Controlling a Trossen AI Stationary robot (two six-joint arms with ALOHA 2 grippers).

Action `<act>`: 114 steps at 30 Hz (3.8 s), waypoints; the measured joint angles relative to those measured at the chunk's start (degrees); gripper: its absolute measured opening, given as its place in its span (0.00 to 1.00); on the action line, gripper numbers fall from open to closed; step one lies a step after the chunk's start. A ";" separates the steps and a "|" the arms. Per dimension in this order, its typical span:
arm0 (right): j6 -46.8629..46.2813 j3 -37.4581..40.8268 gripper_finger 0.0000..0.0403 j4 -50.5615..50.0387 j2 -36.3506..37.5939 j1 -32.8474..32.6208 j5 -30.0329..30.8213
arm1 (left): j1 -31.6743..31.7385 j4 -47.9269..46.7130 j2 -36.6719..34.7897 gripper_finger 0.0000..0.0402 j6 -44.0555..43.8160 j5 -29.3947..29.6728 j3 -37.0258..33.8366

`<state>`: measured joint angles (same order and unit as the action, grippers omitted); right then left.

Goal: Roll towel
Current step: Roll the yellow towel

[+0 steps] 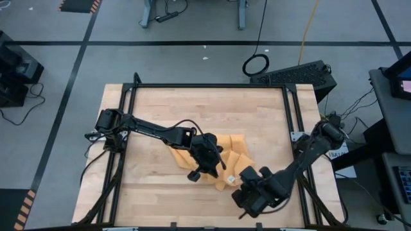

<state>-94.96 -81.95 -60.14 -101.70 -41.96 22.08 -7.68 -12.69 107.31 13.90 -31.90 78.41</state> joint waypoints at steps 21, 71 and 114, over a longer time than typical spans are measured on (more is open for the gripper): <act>-27.95 0.00 0.37 10.01 -2.29 -1.39 -3.85 | -2.67 0.81 -0.22 0.04 -1.59 -7.34 0.00; -23.26 29.00 0.02 59.00 -3.84 0.31 5.09 | -3.96 -2.21 -2.80 0.04 -1.59 -11.20 1.29; -5.72 29.00 0.00 51.42 7.83 2.54 4.91 | -1.57 4.25 10.11 0.23 -0.90 -6.44 9.20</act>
<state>-100.68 -52.95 -8.72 -93.86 -39.42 26.98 -9.26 -8.44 117.42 13.01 -38.34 87.61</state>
